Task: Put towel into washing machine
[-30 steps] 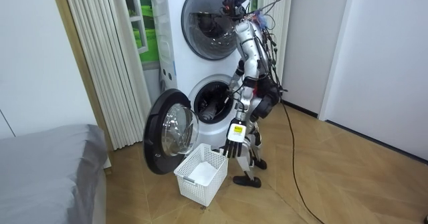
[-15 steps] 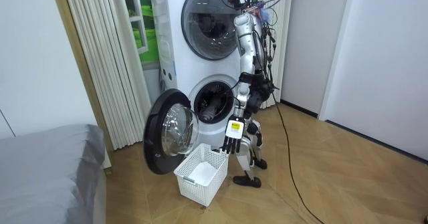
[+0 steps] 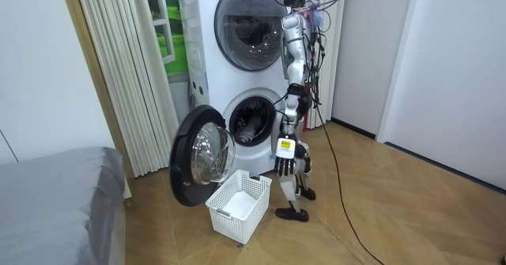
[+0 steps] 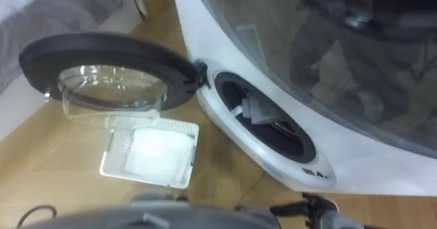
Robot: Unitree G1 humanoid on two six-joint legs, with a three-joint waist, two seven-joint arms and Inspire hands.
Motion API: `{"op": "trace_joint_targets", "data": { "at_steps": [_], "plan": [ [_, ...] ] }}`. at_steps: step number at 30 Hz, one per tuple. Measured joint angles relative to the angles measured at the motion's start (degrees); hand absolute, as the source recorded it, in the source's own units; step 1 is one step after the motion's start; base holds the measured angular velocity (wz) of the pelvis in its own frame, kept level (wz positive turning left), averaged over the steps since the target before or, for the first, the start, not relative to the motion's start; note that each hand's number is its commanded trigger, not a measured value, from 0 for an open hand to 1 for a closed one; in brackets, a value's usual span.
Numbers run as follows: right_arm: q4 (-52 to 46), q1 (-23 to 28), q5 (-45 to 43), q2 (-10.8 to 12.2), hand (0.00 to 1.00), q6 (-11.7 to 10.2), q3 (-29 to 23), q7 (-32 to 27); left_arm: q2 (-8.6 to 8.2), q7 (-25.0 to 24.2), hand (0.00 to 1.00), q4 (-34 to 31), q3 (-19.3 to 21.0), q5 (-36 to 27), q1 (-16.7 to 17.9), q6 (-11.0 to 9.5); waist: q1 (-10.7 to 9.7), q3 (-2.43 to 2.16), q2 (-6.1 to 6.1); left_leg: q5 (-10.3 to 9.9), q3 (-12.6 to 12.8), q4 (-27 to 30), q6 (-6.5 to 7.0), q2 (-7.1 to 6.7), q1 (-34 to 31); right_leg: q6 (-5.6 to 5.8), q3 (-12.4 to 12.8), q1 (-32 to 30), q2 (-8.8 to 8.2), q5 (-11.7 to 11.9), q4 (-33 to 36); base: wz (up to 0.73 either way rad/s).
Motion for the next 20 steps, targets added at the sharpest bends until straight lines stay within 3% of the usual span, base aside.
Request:
{"op": "trace_joint_targets", "data": {
  "at_steps": [5,7,13,20],
  "plan": [
    [-0.17,0.24,-1.11,1.93,0.00,0.75,-1.47,0.05,-0.07,-0.37,0.00,-0.11,0.51,1.29,0.45,4.08,-0.96,0.07,-0.90,-0.48,0.17,-0.25,-0.54,0.43,1.81,-0.17,1.39,1.53,0.76,-0.25,-0.66,-0.04],
    [-0.13,0.57,-1.10,2.45,0.00,1.60,-1.58,0.09,-0.42,-0.47,0.00,-0.14,1.69,3.05,0.37,5.26,-1.09,-0.14,-1.35,-0.72,0.22,-0.28,-0.92,0.72,2.87,-0.41,1.61,2.65,1.11,-0.37,-0.90,-0.05],
    [0.28,1.05,-1.07,2.81,0.00,1.87,-3.75,-0.04,-0.99,-0.88,0.00,-0.55,2.19,3.93,0.37,6.12,-1.56,-0.15,-0.80,-1.00,0.14,-0.44,-1.35,0.96,5.23,-0.86,1.88,4.79,1.43,-1.02,-0.99,0.00],
    [0.63,0.99,-1.05,3.03,0.00,1.86,-3.75,0.15,-1.06,-2.16,0.00,-0.55,2.58,8.79,0.38,7.21,-2.28,-0.20,-0.99,-0.99,-0.10,-0.44,-1.35,0.82,6.32,-0.91,1.96,6.00,1.32,-1.07,-1.48,0.00]
  ]
}}
